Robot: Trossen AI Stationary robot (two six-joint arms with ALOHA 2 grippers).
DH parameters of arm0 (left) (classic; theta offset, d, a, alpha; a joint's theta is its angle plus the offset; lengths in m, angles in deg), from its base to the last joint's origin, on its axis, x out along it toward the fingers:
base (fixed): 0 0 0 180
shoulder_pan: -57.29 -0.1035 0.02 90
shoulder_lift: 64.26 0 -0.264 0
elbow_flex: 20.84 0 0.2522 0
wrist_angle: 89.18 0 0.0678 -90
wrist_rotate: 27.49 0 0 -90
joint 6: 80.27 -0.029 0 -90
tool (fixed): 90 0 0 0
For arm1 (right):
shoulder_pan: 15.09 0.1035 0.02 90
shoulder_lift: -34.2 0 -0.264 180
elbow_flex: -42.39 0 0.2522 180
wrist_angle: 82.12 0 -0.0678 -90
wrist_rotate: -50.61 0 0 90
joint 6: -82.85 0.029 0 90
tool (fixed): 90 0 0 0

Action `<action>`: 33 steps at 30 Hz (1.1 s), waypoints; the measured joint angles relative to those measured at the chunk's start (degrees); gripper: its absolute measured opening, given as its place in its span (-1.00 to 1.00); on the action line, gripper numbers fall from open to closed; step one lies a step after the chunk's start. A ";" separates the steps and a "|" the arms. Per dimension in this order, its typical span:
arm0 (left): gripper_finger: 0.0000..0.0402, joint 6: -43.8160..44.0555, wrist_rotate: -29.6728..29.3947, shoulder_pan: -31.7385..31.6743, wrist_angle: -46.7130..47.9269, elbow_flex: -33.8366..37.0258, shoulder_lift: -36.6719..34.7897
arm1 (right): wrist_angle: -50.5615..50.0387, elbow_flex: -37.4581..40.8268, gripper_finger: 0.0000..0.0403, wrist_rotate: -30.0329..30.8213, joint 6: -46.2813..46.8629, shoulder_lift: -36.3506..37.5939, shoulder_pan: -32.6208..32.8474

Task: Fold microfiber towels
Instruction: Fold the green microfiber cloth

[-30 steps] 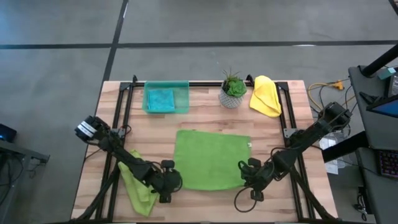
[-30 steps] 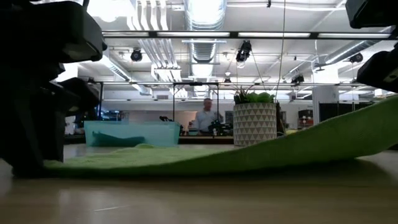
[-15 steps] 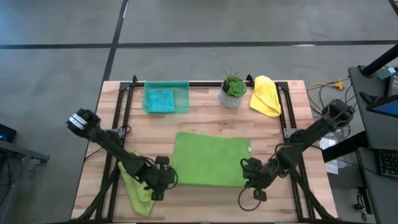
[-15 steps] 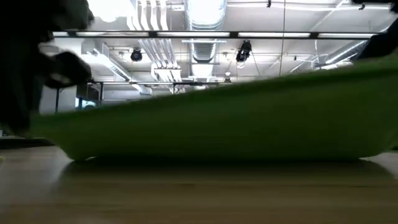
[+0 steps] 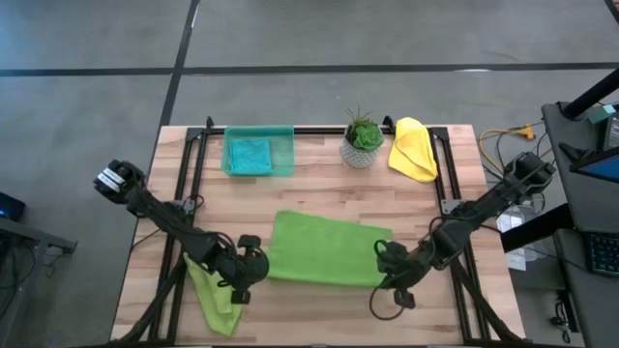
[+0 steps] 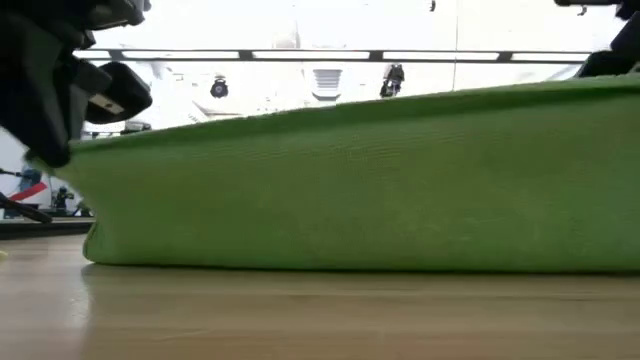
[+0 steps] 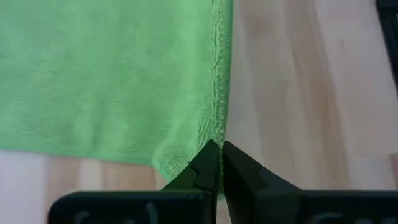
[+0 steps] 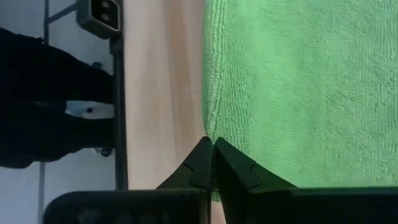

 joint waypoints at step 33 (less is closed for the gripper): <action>-1.00 -30.66 1.55 -30.12 -0.51 3.54 -4.65 | -10.77 2.36 -0.96 1.54 -4.50 0.04 -15.08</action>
